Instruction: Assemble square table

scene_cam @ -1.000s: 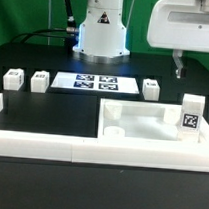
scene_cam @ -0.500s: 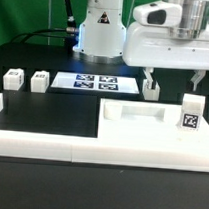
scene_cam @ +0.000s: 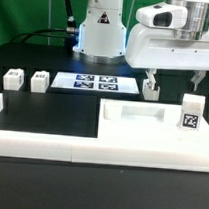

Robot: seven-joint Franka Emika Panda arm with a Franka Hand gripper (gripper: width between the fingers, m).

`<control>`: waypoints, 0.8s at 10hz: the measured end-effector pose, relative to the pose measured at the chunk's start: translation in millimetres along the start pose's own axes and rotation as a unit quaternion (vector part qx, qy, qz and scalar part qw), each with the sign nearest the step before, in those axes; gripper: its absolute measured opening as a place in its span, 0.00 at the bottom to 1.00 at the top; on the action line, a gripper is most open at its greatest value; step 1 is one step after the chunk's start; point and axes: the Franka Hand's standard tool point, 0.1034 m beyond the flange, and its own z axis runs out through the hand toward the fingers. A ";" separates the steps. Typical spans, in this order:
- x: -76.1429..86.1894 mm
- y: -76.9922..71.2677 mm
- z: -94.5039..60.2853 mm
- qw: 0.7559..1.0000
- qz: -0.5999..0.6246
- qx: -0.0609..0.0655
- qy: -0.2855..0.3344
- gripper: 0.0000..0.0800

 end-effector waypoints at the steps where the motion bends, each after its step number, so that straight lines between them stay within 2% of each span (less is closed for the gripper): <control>1: -12.7 8.3 3.8 0.997 0.028 0.008 -0.066 0.81; 3: -41.6 8.5 13.0 0.986 0.061 0.007 -0.155 0.81; 4: -57.6 11.3 13.3 0.974 0.073 0.015 -0.212 0.81; 5: -62.4 14.7 12.3 0.958 0.106 0.043 -0.263 0.81; 6: -66.2 15.9 14.5 0.941 0.121 0.060 -0.310 0.81; 7: -66.2 13.4 15.4 0.931 0.124 0.060 -0.339 0.81; 8: -63.0 14.6 17.7 0.931 0.124 0.059 -0.339 0.81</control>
Offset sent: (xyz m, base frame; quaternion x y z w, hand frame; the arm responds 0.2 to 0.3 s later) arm -0.0517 -0.0090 -0.0053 0.0404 -0.2821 0.0878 0.9545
